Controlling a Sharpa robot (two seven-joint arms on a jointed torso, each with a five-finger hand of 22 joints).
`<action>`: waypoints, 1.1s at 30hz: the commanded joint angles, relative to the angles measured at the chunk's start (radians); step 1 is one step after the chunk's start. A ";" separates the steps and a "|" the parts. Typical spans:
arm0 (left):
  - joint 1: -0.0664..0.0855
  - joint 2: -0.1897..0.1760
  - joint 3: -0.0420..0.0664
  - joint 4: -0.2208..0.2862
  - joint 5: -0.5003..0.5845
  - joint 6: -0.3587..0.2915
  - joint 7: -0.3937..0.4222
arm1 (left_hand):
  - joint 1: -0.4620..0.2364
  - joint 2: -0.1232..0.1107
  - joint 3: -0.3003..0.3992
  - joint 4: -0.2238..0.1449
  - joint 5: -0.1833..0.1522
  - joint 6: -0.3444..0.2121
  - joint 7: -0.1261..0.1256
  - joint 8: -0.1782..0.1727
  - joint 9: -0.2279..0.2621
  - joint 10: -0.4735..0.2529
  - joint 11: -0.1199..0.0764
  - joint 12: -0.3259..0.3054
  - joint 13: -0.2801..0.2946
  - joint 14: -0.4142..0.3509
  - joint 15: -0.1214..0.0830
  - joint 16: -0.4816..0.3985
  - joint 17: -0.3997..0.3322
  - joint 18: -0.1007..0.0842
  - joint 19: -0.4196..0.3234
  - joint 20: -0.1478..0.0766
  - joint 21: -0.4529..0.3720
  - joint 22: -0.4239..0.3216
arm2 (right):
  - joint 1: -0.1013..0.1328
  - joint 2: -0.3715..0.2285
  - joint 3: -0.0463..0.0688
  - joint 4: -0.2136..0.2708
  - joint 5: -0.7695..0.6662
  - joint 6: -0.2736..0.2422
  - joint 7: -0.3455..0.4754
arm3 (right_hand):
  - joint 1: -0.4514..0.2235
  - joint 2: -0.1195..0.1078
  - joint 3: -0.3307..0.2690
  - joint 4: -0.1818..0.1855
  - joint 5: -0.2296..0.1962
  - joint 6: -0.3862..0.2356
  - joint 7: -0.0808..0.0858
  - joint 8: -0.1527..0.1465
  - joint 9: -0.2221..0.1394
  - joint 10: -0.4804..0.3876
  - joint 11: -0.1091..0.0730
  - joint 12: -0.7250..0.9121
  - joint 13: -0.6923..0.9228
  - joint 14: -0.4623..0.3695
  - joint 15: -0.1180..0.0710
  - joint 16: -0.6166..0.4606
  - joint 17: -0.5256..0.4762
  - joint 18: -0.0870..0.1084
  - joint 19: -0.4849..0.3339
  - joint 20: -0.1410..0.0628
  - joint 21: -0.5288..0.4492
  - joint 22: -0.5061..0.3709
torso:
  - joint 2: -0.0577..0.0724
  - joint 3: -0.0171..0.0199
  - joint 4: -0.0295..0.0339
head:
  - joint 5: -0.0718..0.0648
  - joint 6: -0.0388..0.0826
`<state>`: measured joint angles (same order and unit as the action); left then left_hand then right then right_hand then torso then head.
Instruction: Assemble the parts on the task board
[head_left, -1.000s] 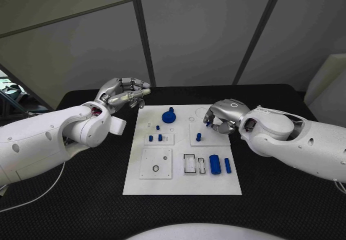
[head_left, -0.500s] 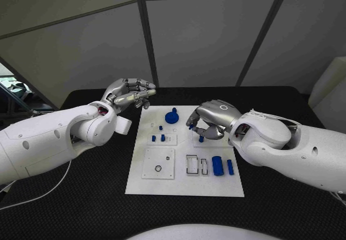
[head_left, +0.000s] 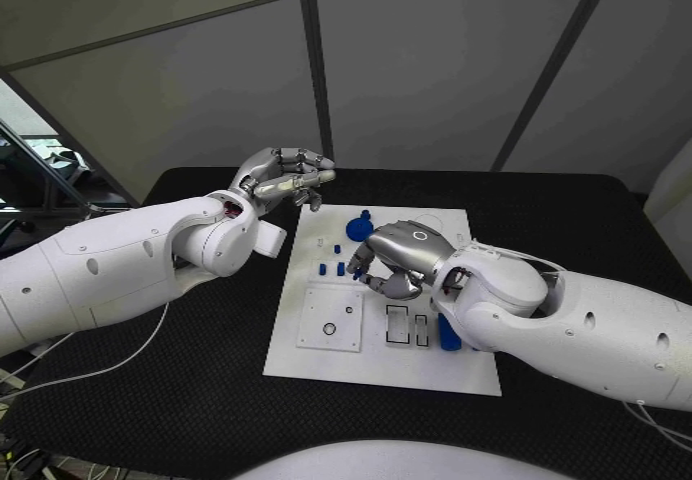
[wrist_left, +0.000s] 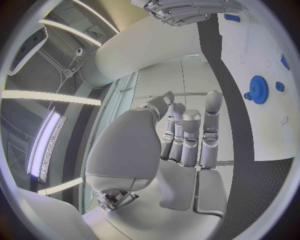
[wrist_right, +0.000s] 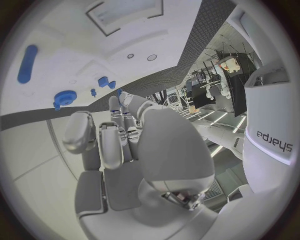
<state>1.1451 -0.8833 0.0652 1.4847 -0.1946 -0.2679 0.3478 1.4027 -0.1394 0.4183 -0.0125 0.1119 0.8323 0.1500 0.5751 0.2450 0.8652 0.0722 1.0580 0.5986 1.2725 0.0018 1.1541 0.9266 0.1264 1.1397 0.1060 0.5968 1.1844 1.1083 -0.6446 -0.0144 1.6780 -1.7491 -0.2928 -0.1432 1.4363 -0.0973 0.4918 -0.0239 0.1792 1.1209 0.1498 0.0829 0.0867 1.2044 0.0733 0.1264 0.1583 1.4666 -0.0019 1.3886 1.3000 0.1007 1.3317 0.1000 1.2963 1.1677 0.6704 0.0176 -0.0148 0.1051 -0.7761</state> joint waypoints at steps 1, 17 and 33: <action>0.002 0.005 0.001 -0.002 0.020 0.009 0.000 | -0.008 0.001 0.006 0.001 0.002 -0.006 0.001 0.005 0.002 -0.008 0.001 -0.005 -0.001 -0.006 0.002 0.000 -0.001 0.048 0.006 -0.001 -0.005 -0.001 | -0.008 0.015 -0.003 -0.013 0.010 0.023 0.032 | -0.009 0.002 0.006 -0.001 -0.002 0.003 0.000 0.004 0.001 0.006 0.002 -0.004 -0.001 0.059 -0.005 0.004 0.000 -0.011 0.004 -0.002 0.003 0.000 | 0.001 0.0009 -0.0012 | 0.012 -0.006; 0.002 0.014 0.001 -0.004 0.022 0.007 -0.003 | -0.007 0.001 0.007 0.001 0.002 -0.007 0.001 0.009 0.003 -0.008 0.000 -0.004 -0.002 -0.010 0.002 -0.004 -0.008 0.049 0.003 0.000 -0.012 -0.004 | -0.029 0.054 -0.032 -0.058 -0.013 0.074 0.031 | -0.012 0.001 0.006 -0.001 -0.003 0.003 0.001 0.004 0.001 0.006 0.003 -0.005 -0.002 0.059 -0.004 0.005 0.000 -0.011 0.004 -0.002 0.003 0.000 | 0.000 0.0006 -0.0008 | 0.034 -0.023; 0.002 0.014 0.001 -0.003 0.022 0.009 -0.005 | -0.007 0.001 0.007 0.001 0.002 -0.007 0.001 0.010 0.003 -0.008 0.000 -0.003 -0.002 -0.012 0.002 -0.005 -0.010 0.049 0.002 0.000 -0.014 -0.004 | -0.035 0.060 -0.034 -0.069 -0.018 0.106 0.031 | -0.013 0.001 0.005 -0.001 -0.004 0.004 0.001 0.003 0.001 0.007 0.003 -0.005 -0.002 0.059 -0.004 0.005 0.000 -0.011 0.003 -0.002 0.003 0.000 | 0.000 0.0003 -0.0010 | 0.042 -0.034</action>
<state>1.1457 -0.8696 0.0650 1.4805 -0.1784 -0.2677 0.3409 1.4028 -0.1393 0.4182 -0.0125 0.1119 0.8324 0.1500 0.5786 0.2472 0.8652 0.0723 1.0580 0.5973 1.2688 0.0055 1.1541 0.9173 0.1869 1.1397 0.1059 0.5873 1.1813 1.0719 -0.5854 -0.0483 1.6090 -1.7588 -0.2043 -0.1200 1.4364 -0.0973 0.4918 -0.0239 0.1792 1.1199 0.1489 0.0802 0.0867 1.2043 0.0734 0.1265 0.1577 1.4667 -0.0018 1.3884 1.2997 0.1008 1.3316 0.1000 1.2963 1.1675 0.6706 0.0184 -0.0158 0.1464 -0.8085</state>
